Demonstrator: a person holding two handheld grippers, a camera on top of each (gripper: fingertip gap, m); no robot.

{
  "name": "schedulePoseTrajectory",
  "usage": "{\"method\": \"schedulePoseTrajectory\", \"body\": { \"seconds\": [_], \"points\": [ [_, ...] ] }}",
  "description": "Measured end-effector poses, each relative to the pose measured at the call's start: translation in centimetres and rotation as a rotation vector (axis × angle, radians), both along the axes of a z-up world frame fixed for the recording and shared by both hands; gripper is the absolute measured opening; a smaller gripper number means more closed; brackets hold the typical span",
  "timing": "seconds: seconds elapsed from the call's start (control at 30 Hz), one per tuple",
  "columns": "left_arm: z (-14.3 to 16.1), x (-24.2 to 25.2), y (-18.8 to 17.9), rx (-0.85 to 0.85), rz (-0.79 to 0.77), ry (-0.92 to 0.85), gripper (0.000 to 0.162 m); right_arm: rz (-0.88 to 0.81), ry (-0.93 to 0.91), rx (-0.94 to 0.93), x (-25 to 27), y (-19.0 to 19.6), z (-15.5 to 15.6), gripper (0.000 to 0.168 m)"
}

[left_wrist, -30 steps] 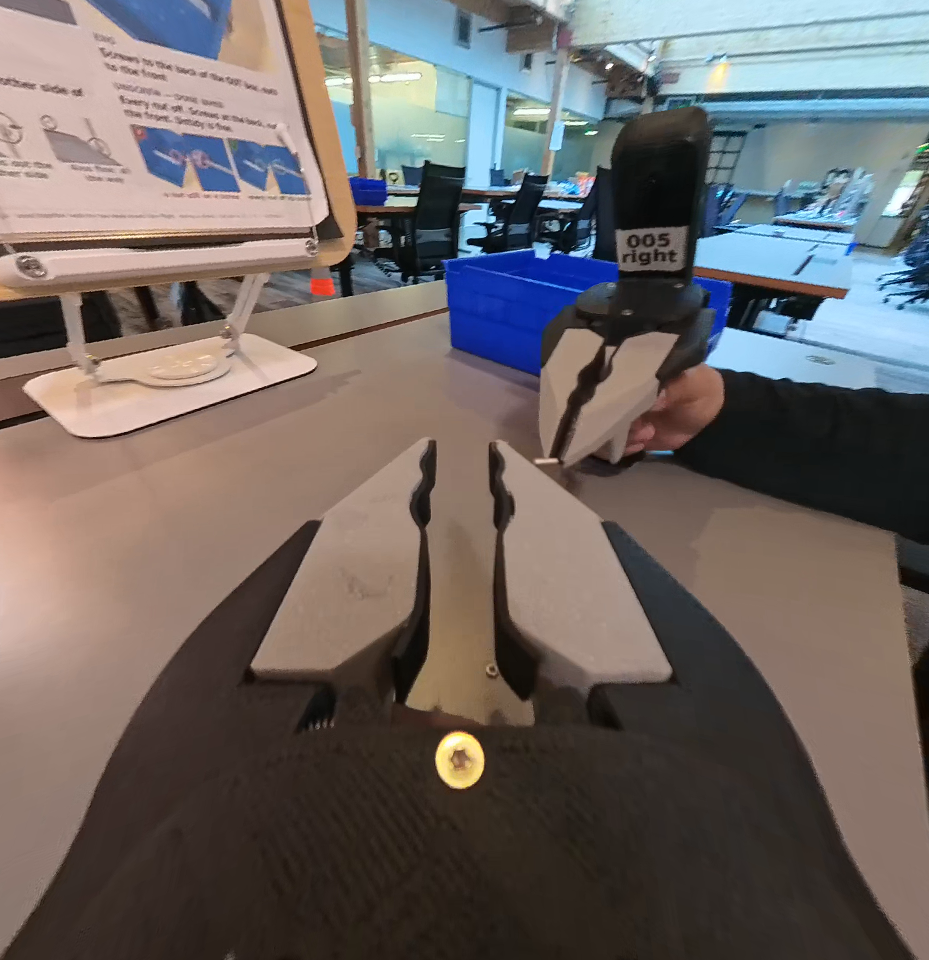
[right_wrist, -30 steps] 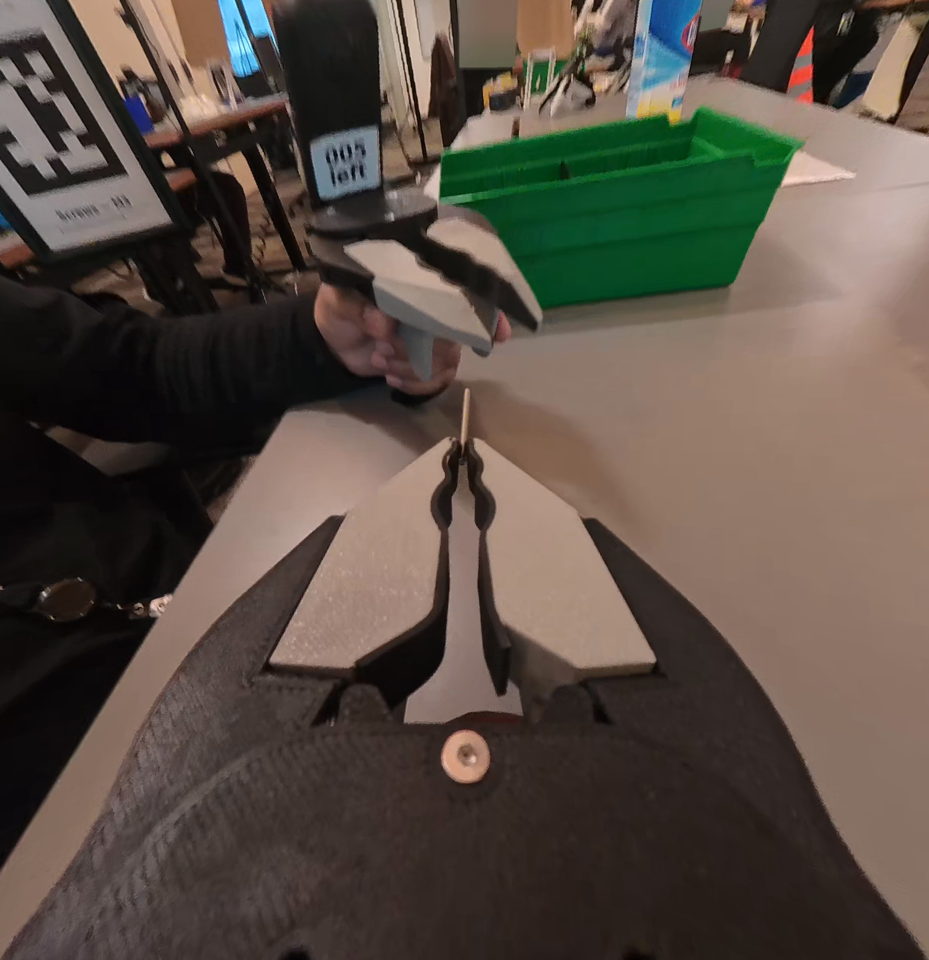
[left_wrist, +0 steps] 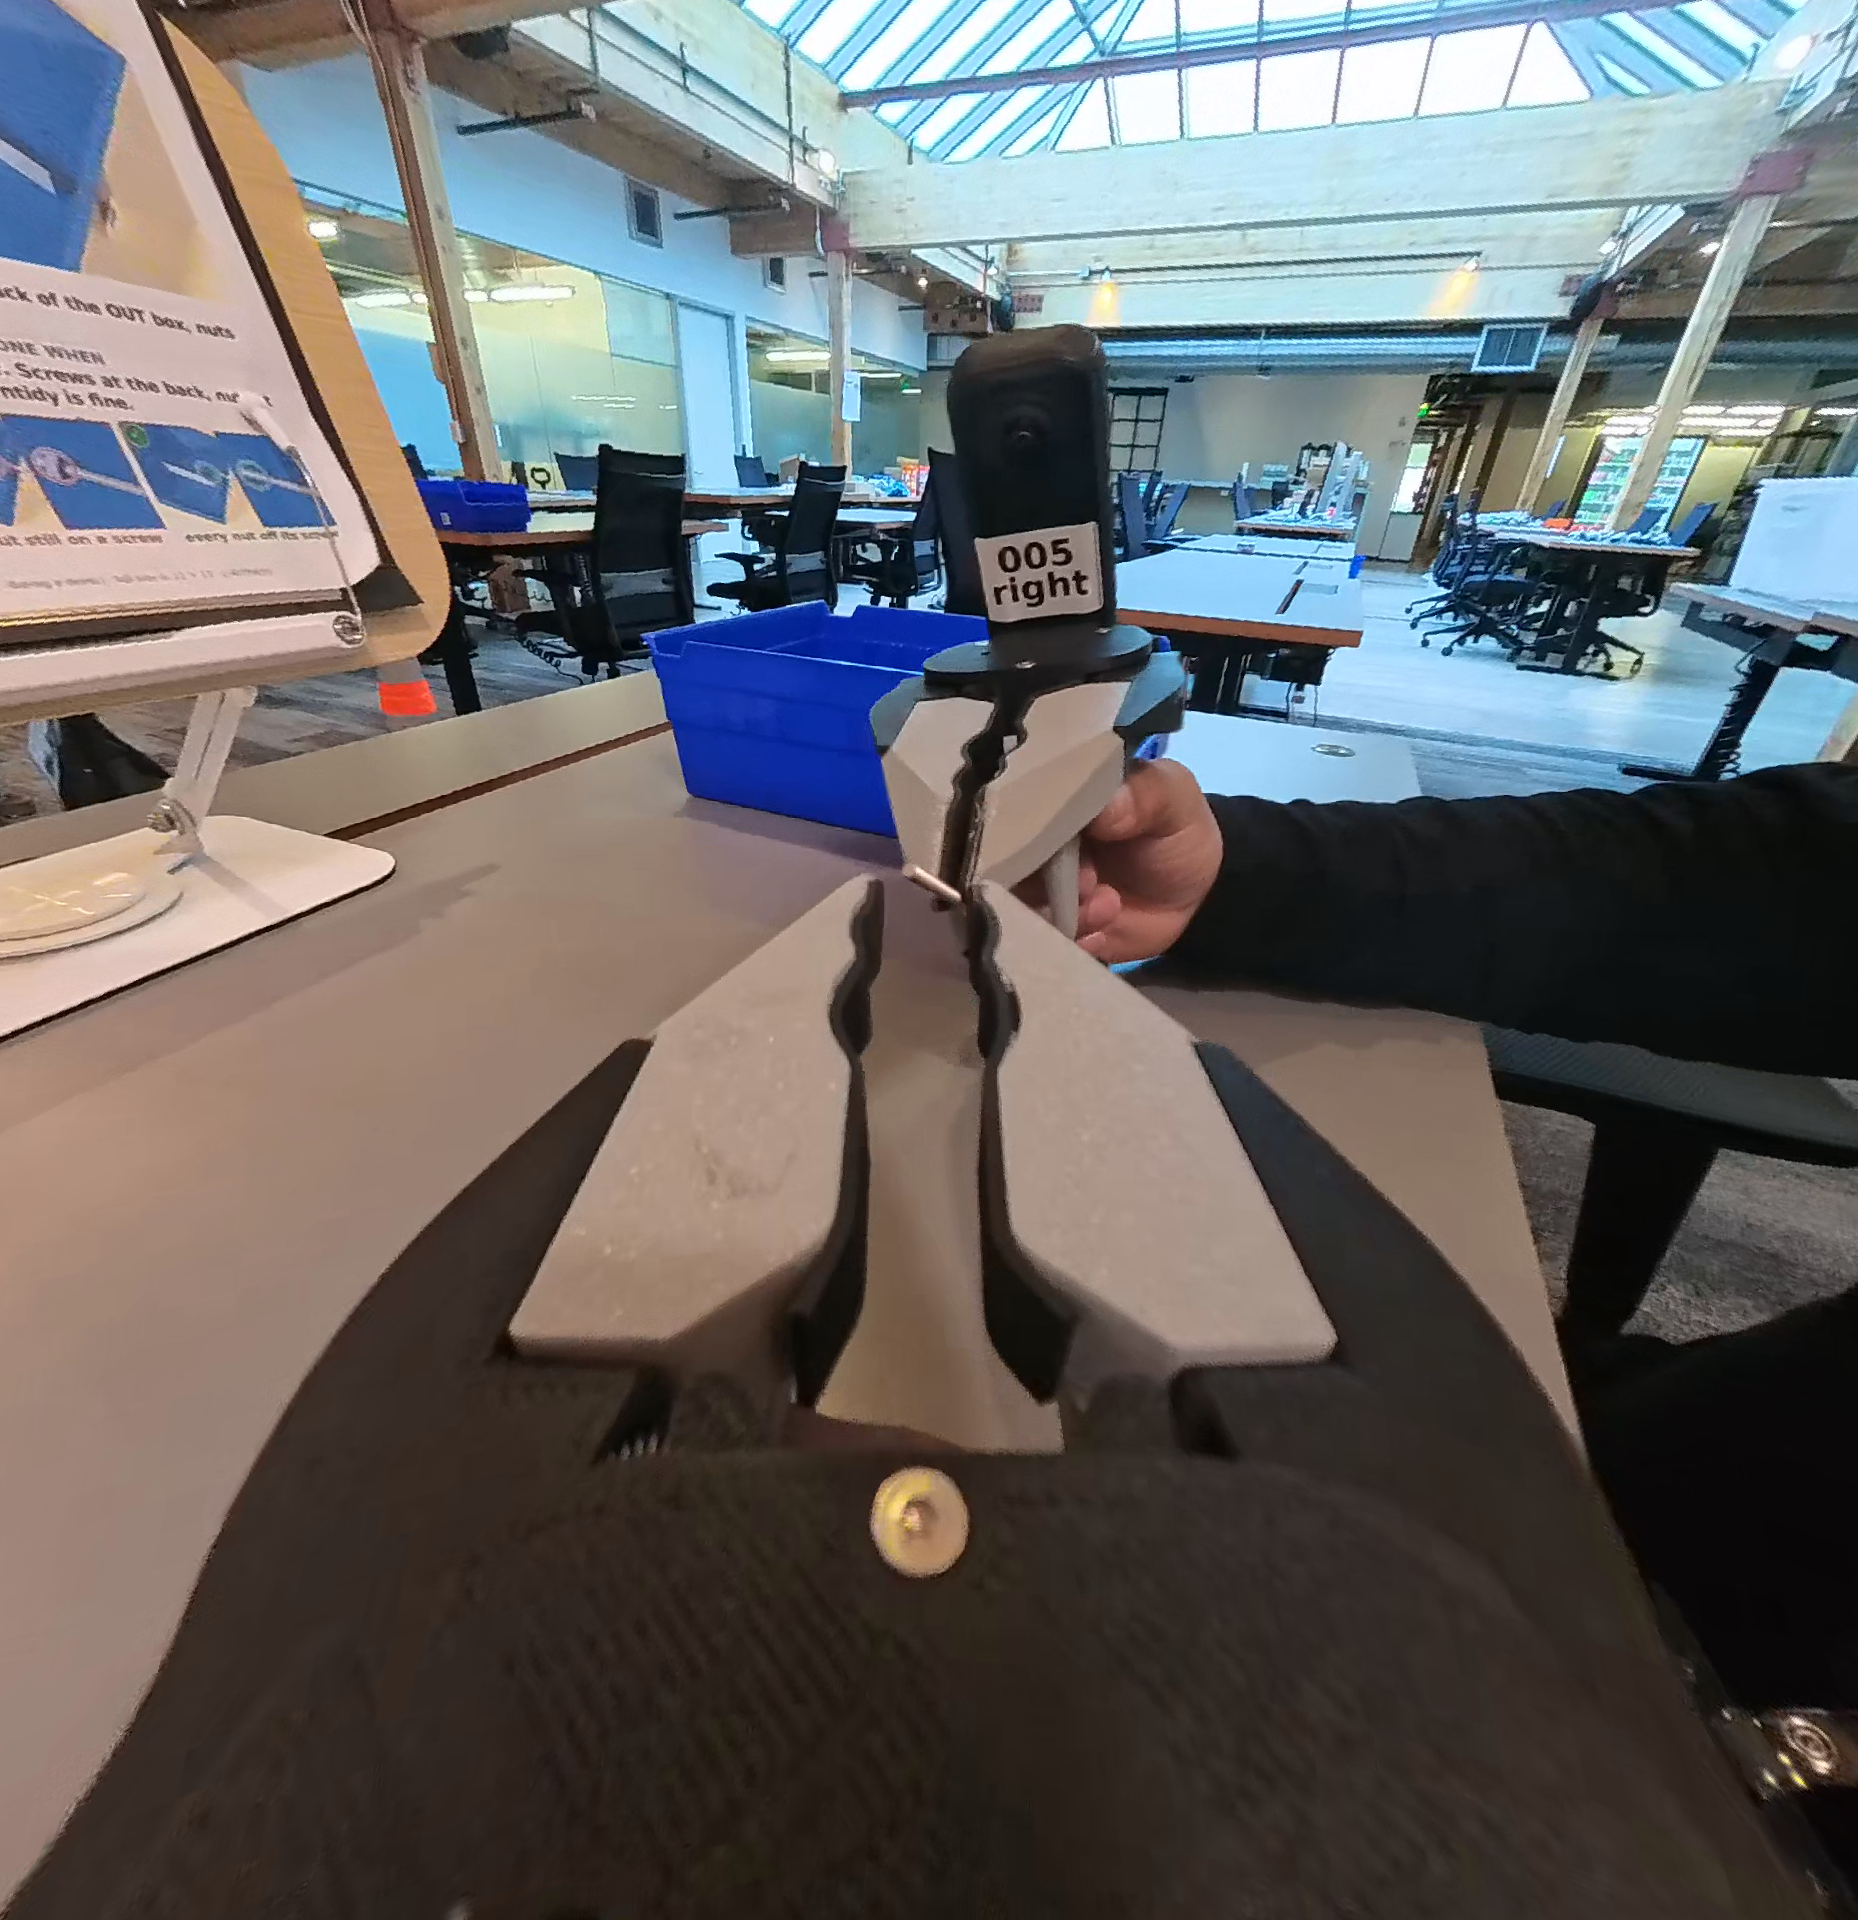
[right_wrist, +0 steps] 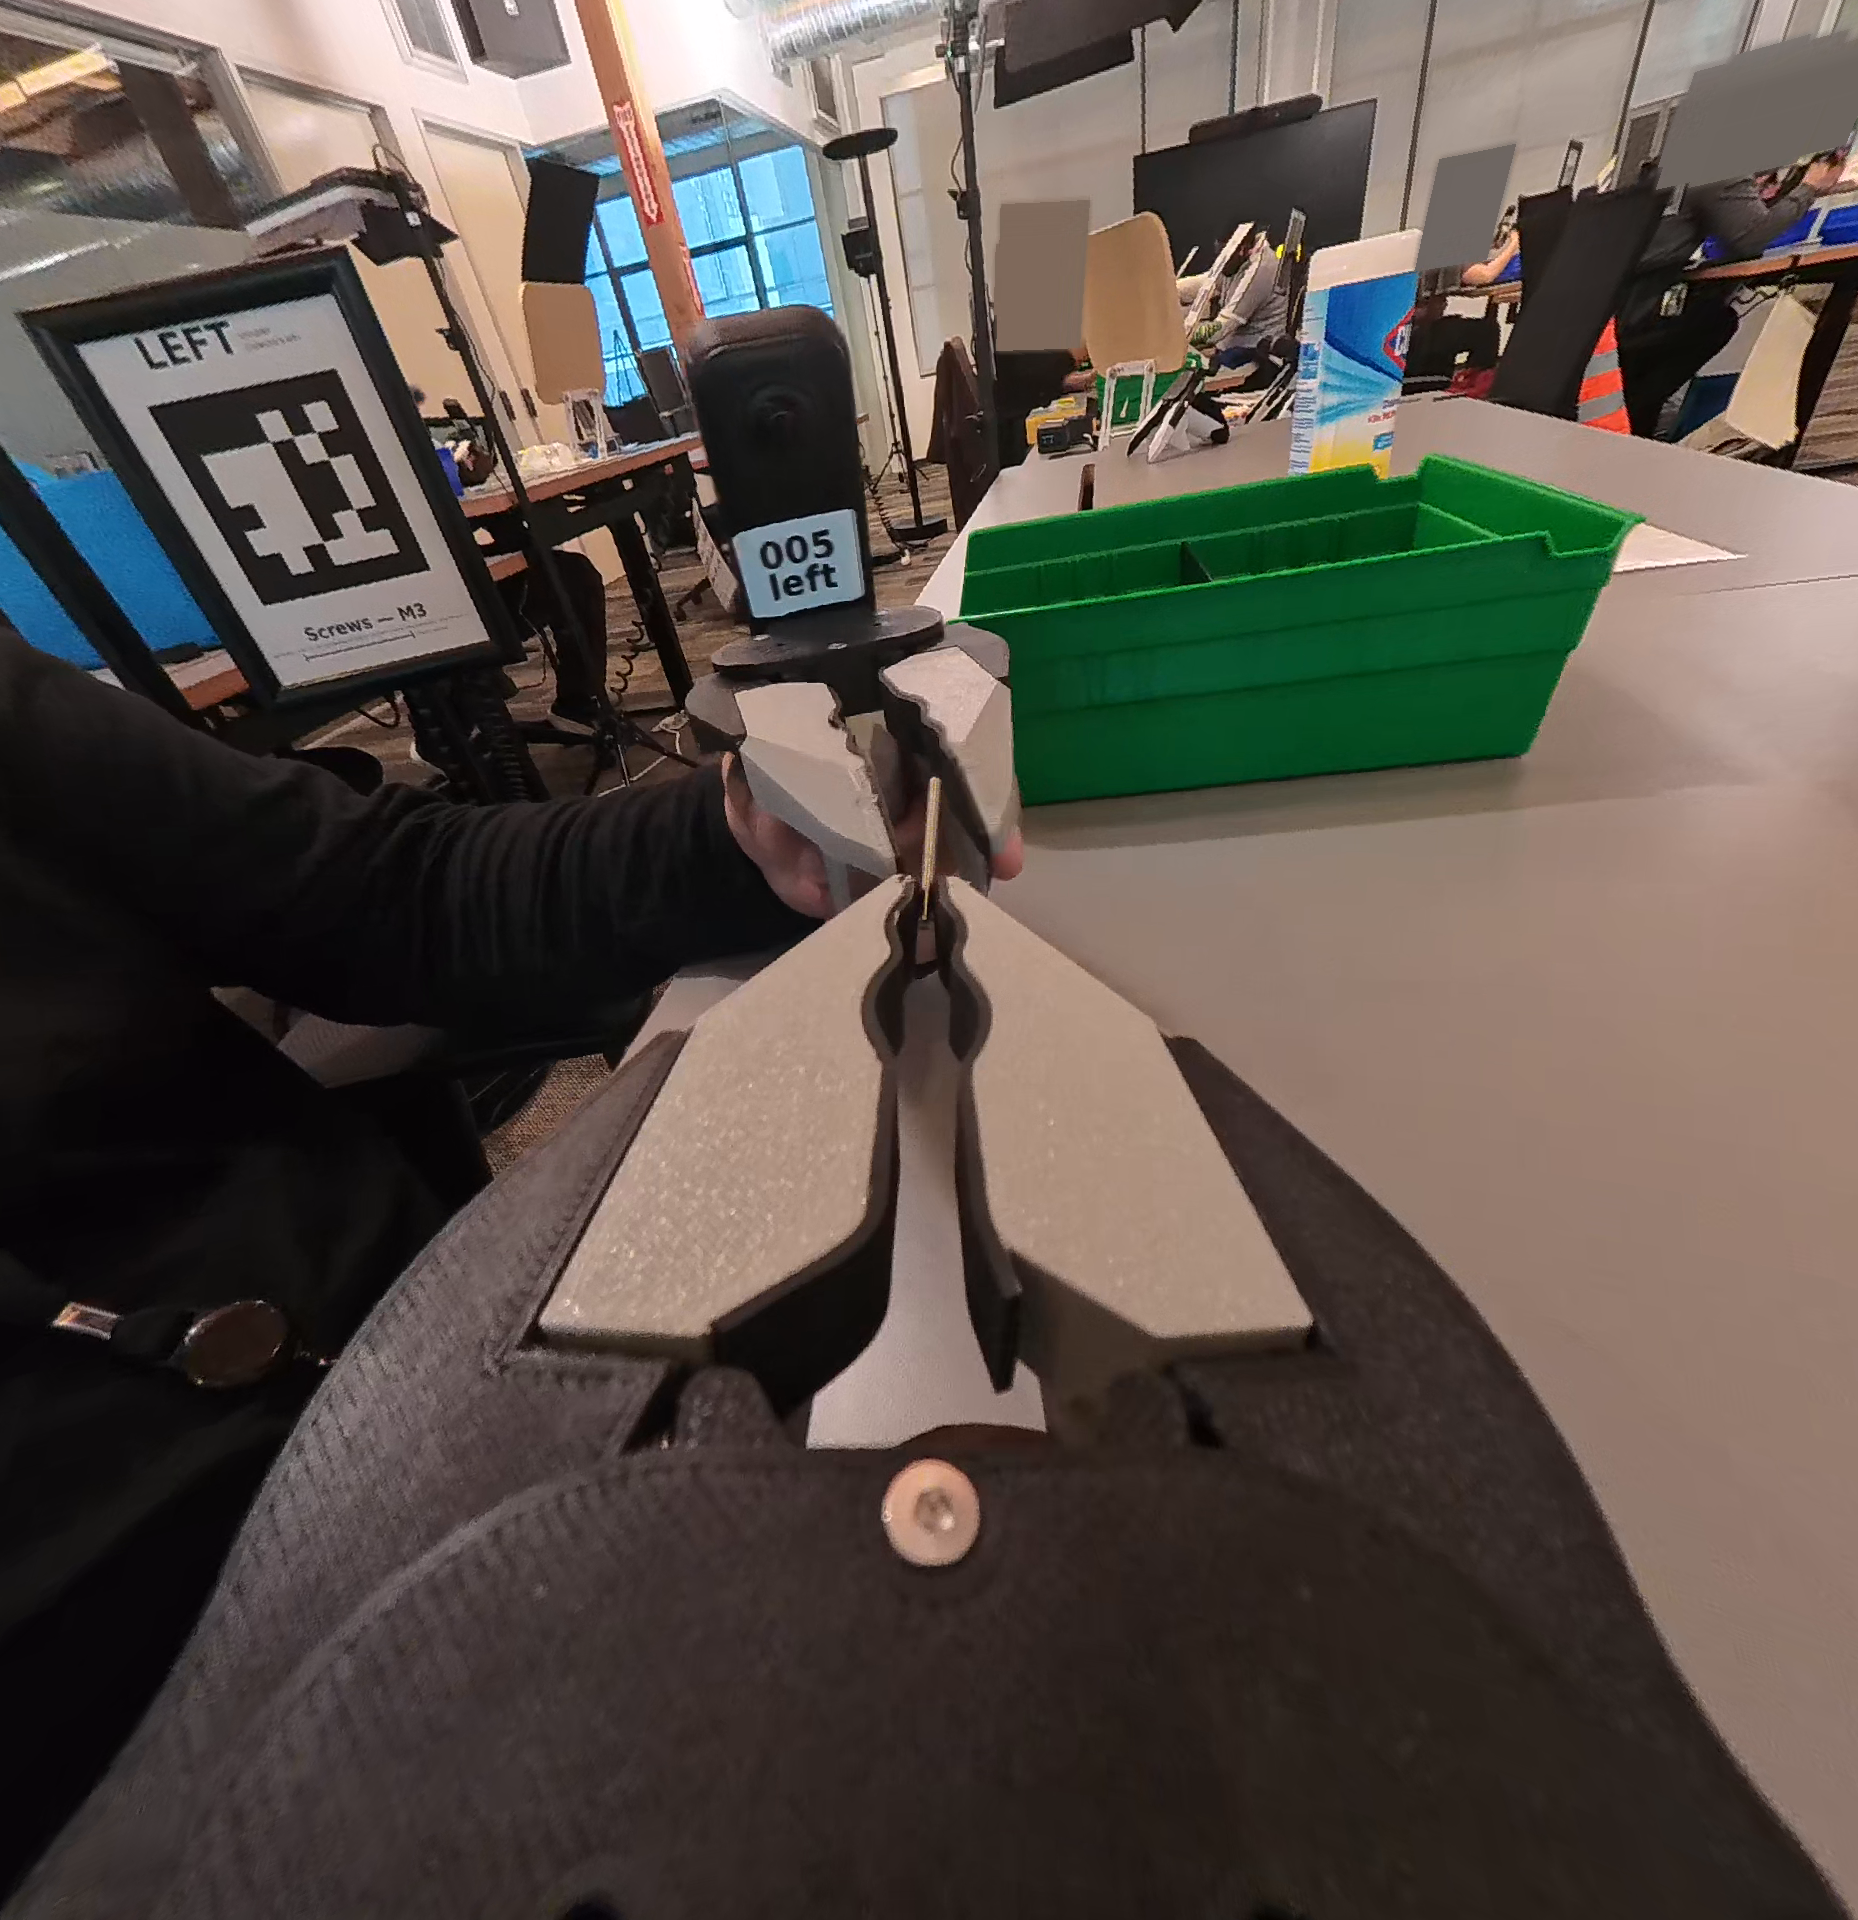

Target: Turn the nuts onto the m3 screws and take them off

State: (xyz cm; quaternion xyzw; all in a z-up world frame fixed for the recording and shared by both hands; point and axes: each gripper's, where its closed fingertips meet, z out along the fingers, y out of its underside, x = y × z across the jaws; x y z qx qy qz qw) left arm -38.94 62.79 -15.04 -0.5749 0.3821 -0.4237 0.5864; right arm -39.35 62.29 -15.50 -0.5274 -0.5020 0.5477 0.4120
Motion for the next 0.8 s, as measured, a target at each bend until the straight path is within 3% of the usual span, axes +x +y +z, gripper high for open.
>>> {"method": "schedulePoseTrajectory", "body": {
  "seconds": [0.17,0.43,0.8],
  "points": [
    [0.37,-0.05,-0.29,-0.01,-0.024,-0.03,0.004,-0.002,0.017,0.0,-0.07,-0.08,0.31,0.0],
    [0.55,0.11,-0.71,-0.031,-0.059,-0.05,0.008,0.007,0.012,0.009,-0.28,-0.38,0.21,0.0],
    [0.29,0.07,-0.95,-0.028,-0.088,-0.026,0.001,0.01,-0.021,0.034,-0.35,-0.59,-0.17,0.0]
  ]
}}
